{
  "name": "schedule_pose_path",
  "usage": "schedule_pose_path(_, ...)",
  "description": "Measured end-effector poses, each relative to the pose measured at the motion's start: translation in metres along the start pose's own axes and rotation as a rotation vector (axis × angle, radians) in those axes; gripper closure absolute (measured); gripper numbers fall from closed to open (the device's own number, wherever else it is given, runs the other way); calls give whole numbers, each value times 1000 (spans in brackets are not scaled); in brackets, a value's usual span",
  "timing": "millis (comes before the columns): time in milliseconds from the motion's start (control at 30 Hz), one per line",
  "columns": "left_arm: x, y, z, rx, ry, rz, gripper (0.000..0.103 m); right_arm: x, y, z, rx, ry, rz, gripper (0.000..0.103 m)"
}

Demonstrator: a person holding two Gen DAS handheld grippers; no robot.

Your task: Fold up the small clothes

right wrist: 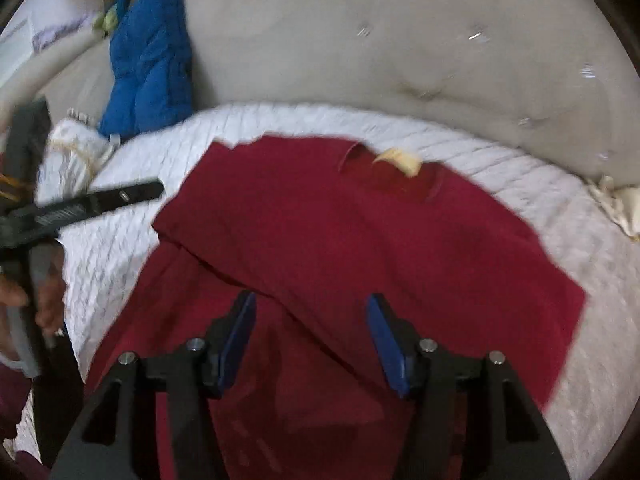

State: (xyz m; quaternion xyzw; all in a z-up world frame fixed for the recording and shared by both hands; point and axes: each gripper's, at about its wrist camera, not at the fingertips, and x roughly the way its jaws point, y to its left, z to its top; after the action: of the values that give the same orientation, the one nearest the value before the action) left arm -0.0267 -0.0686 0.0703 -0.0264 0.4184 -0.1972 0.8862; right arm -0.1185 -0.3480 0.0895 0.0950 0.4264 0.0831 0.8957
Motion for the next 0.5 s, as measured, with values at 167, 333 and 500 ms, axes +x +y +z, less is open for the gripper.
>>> schedule_pose_path(167,26,-14,17,36,3,31,73,-52,-39,-7,84,-75,-74,28)
schedule_pose_path(333,64,-29,28,81,54,88,96,-75,-80,-23,142,-54,-202,28)
schedule_pose_path(500,55,-30,30,71,30,43,103,-81,-130,-33,298,-47,-264,28)
